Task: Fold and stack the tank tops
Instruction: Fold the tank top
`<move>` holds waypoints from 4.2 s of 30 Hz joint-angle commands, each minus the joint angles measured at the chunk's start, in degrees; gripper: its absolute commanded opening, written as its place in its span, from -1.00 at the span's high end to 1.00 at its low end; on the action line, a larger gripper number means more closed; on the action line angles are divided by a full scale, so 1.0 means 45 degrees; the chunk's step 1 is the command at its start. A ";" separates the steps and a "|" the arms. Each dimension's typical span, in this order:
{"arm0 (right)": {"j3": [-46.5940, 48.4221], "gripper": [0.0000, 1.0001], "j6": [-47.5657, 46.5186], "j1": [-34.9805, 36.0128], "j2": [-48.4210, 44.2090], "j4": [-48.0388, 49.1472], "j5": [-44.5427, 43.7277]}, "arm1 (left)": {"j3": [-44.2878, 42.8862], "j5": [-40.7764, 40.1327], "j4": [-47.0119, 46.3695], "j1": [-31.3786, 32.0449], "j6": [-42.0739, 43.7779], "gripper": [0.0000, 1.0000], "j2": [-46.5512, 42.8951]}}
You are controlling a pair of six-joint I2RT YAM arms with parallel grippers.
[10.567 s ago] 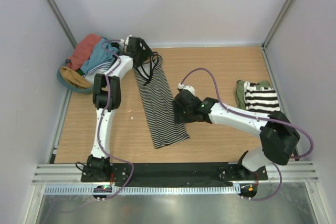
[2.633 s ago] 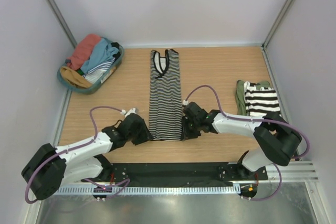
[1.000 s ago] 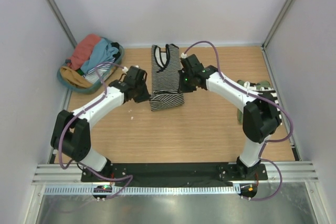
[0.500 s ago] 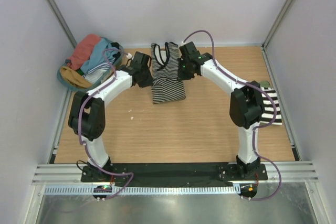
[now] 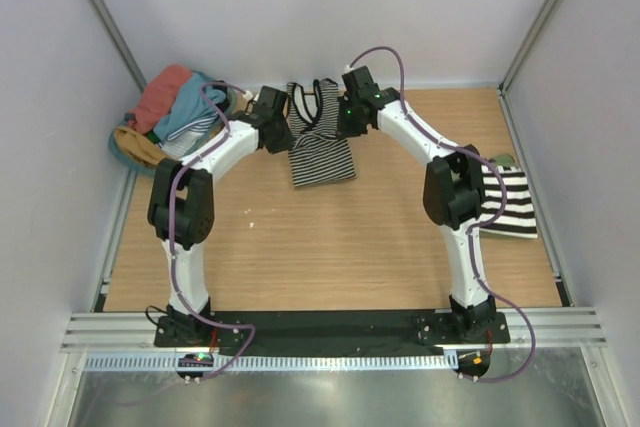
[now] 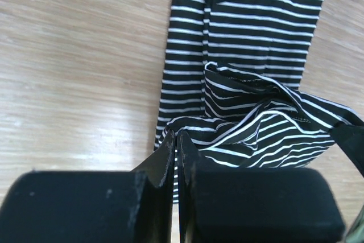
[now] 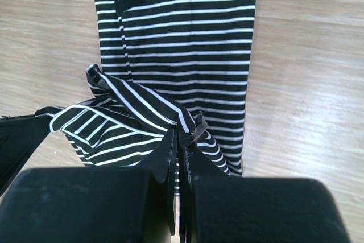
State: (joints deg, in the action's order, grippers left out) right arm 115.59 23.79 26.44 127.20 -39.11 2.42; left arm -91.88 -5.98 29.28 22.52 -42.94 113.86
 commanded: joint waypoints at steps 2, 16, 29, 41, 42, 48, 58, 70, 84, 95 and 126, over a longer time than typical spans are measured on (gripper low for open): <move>0.1070 0.89 -0.0131 -0.0230 0.0541 0.0195 0.0361 | -0.1125 -0.0234 -0.0041 -0.0337 0.0225 1.00 0.0711; -0.1516 -0.47 0.0514 -0.1051 -0.0137 0.4627 0.0440 | -0.0724 0.1719 -0.3534 -0.1236 0.0460 -0.43 0.1575; -0.6525 -0.39 0.1021 -0.1051 -0.2601 0.5293 0.2627 | 0.3657 0.2931 -0.3869 -0.0787 -0.0361 -0.33 -0.1687; -0.8615 0.21 0.1314 -0.1050 -0.3108 0.5976 0.3603 | 0.5903 0.3242 -0.4473 -0.0240 -0.0146 -0.10 -0.2627; -0.8926 0.21 0.1373 -0.1070 -0.3187 0.6074 0.3643 | 0.6098 0.3204 -0.4630 -0.0182 -0.0107 -0.09 -0.2705; -0.9495 0.01 0.1373 -0.1051 -0.3539 0.6523 0.3994 | 0.6823 0.3887 -0.5822 -0.0064 0.0088 -0.05 -0.2315; -0.9983 0.75 0.1529 -0.1031 -0.3909 0.6758 0.4522 | 0.7057 0.4316 -0.6330 0.0014 0.0108 0.77 -0.2549; -1.3789 0.89 0.1452 -0.0660 -0.6760 0.5666 0.3508 | 0.9985 0.3790 -0.5588 0.1516 -0.0106 0.87 -0.4969; -1.3638 0.13 0.0436 -0.0660 -0.8755 0.4493 0.1514 | 0.8583 0.1855 -0.3519 0.1675 0.0186 -0.38 -0.6144; -1.0026 0.03 0.0514 -0.0504 -0.5593 0.4220 0.0969 | 0.6902 0.1446 -0.3635 0.1245 -0.0029 -0.29 -0.4073; -0.8597 0.95 -0.0404 0.0473 -0.3929 0.4160 -0.0478 | 0.5476 0.1191 -0.4240 0.1128 -0.0009 0.43 -0.1066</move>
State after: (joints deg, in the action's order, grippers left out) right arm 75.64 22.68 28.14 111.26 -22.15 1.32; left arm -65.23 -0.03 11.31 27.83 -43.44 107.63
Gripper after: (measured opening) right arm 0.051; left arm 0.289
